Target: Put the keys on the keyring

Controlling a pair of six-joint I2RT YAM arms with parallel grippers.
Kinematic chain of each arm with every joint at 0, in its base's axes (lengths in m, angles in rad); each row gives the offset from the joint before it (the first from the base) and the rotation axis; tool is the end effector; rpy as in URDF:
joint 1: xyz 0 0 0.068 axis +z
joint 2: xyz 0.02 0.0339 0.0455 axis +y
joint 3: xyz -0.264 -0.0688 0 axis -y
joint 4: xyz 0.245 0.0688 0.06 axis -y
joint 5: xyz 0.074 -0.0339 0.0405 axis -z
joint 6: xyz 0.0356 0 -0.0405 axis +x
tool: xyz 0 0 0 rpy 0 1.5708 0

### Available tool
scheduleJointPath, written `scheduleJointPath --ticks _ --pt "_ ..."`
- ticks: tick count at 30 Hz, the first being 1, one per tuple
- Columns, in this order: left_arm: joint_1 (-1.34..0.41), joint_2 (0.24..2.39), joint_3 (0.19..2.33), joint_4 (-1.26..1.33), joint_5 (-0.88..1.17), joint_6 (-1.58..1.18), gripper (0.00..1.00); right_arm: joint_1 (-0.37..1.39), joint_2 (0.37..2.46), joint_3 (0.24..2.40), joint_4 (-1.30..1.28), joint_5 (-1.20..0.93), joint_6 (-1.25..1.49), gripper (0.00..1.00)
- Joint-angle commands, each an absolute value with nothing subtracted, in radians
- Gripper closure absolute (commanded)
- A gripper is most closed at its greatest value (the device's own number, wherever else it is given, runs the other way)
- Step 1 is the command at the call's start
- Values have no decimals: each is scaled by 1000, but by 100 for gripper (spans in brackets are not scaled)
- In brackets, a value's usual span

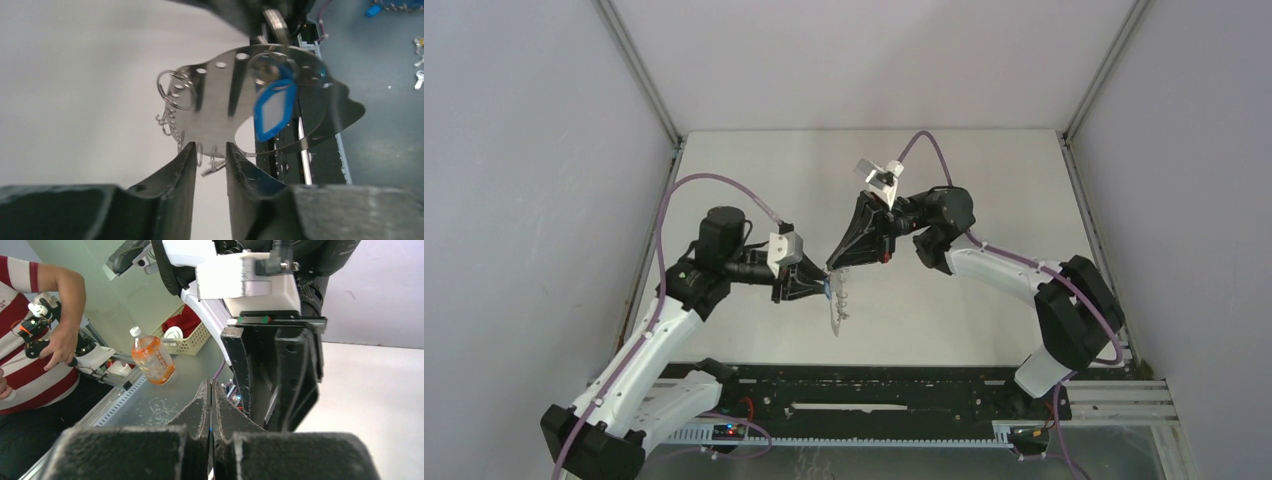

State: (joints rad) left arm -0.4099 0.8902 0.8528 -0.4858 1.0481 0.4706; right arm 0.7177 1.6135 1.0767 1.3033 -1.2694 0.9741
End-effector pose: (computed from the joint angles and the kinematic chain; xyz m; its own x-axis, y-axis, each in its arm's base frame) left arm 0.1532 -0.1002 0.3236 -0.0061 0.2495 -0.9684 0.9987 0.0512 0.0069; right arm 0.2288 0.2449 0.3622 -0.2965 0.0671 -0.9527 -0.8331 -0.5059 0.2237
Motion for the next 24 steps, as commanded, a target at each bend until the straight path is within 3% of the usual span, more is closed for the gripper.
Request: scheduleJointPath --ticks 1,2,4,5,6,7,11,16,19,24 --pt "-408 874 901 -536 1170 494 78 709 1541 1129 1110 -1272 828 100" --pt "-409 876 909 -546 1172 500 81 712 1530 1139 1013 -1268 755 100" --pt "-408 886 923 -561 1180 500 77 721 1513 1164 829 -1260 626 100" --pt "-409 890 928 -562 1178 496 69 727 1507 1173 745 -1257 579 100" --pt "-408 892 931 -564 1163 488 47 730 1503 1181 708 -1255 554 100" --pt "-409 891 931 -566 1145 487 38 730 1501 1188 682 -1254 536 100" --pt "-408 868 914 -606 1094 549 15 733 1483 1192 615 -1235 481 100" --pt "-405 836 849 -445 1042 434 10 764 1500 1212 661 -1276 517 100" --pt "-409 844 841 -385 1098 378 1 786 1530 1230 748 -1310 586 100" --pt "-411 856 837 -385 1109 375 0 809 1573 1250 924 -1343 728 100"
